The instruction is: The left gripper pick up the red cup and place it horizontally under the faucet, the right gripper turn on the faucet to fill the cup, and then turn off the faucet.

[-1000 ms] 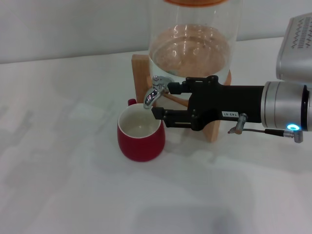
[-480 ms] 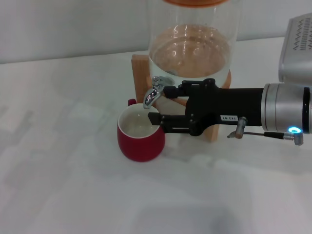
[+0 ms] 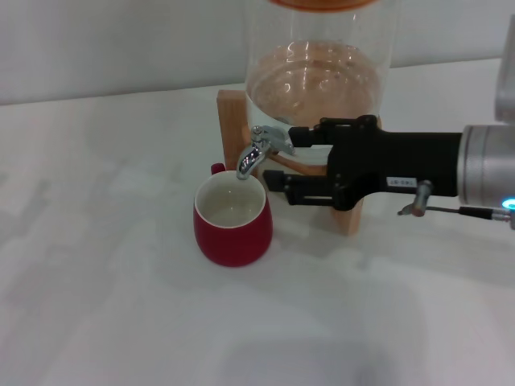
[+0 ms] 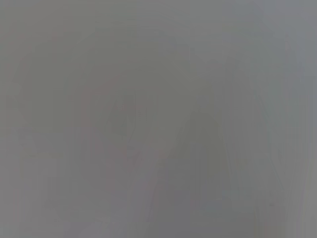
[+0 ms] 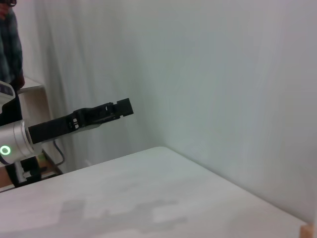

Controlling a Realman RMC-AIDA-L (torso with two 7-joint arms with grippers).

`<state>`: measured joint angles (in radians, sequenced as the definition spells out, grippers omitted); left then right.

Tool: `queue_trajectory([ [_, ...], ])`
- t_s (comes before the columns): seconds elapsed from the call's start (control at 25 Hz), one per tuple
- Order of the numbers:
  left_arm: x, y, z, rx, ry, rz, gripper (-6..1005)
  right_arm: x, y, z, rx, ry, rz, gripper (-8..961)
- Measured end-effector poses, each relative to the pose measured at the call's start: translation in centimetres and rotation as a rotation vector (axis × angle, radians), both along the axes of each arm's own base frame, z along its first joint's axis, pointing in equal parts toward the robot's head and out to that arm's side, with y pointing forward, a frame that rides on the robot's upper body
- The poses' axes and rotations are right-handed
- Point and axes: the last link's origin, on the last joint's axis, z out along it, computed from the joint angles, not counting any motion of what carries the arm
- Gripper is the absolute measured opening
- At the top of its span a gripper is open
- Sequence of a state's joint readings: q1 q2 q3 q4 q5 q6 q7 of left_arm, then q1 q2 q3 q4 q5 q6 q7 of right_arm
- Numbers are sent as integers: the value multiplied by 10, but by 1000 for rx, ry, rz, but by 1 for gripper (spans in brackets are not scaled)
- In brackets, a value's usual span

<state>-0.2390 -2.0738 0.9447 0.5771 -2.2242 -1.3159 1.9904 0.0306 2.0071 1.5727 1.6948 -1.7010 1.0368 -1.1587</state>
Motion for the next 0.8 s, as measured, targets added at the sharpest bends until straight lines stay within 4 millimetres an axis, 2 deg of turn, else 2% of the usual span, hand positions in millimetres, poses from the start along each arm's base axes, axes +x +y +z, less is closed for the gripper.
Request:
queue_trajectory([
  [0.12,1,2,2,3,3,0,815,3,-2,9,24,0,-14,725],
  [0.32,1,7,2,3,8,11,816,22,-3,32,79,1,-80,725],
  [0.8,-11,2,3,-56,-50,67,807,85,7,90,264,70,-305,725],
])
